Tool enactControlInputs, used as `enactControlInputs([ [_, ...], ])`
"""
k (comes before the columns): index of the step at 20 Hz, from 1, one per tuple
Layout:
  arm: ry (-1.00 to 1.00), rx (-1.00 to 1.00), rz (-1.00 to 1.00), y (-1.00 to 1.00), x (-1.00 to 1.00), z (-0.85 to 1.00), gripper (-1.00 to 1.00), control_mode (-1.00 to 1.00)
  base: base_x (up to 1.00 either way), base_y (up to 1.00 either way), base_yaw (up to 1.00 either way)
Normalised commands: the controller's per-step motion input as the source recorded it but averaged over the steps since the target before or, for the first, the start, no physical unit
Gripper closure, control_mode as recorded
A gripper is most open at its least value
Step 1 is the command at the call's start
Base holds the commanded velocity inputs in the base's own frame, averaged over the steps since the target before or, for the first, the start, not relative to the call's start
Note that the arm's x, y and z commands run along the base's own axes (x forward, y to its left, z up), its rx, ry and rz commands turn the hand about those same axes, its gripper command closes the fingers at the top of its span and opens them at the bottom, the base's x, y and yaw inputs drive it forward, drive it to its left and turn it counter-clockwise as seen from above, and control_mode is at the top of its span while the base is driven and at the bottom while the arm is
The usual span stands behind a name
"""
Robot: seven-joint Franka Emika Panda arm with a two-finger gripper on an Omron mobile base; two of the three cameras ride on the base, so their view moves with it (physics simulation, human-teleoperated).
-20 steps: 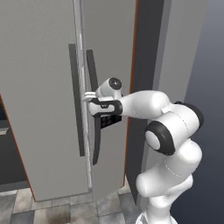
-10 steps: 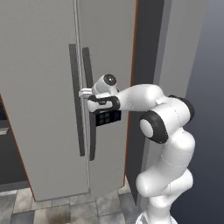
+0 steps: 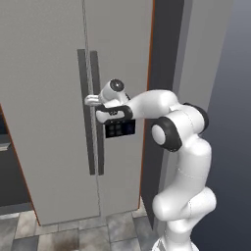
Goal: Take the bottled waters from the counter and place them in the freezer to freeze. Close the freezer door after placing the bottles.
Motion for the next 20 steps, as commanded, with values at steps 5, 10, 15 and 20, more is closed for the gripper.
enactControlInputs([
  [5, 0.03, 0.00, -0.04, 0.02, 0.45, 0.00, -1.00, -1.00, 0.00, 0.00, 0.00],
  [10, 0.04, 0.00, -0.03, 0.00, 0.45, 0.00, -1.00, -1.00, 0.00, 0.00, 0.00],
  [15, 0.01, 0.00, -0.02, 0.00, 0.43, 0.00, -1.00, -1.00, 0.00, 0.00, 0.00],
  [20, 0.01, 0.00, -0.01, 0.00, 0.46, 0.00, -1.00, -1.00, 0.00, 0.00, 0.00],
])
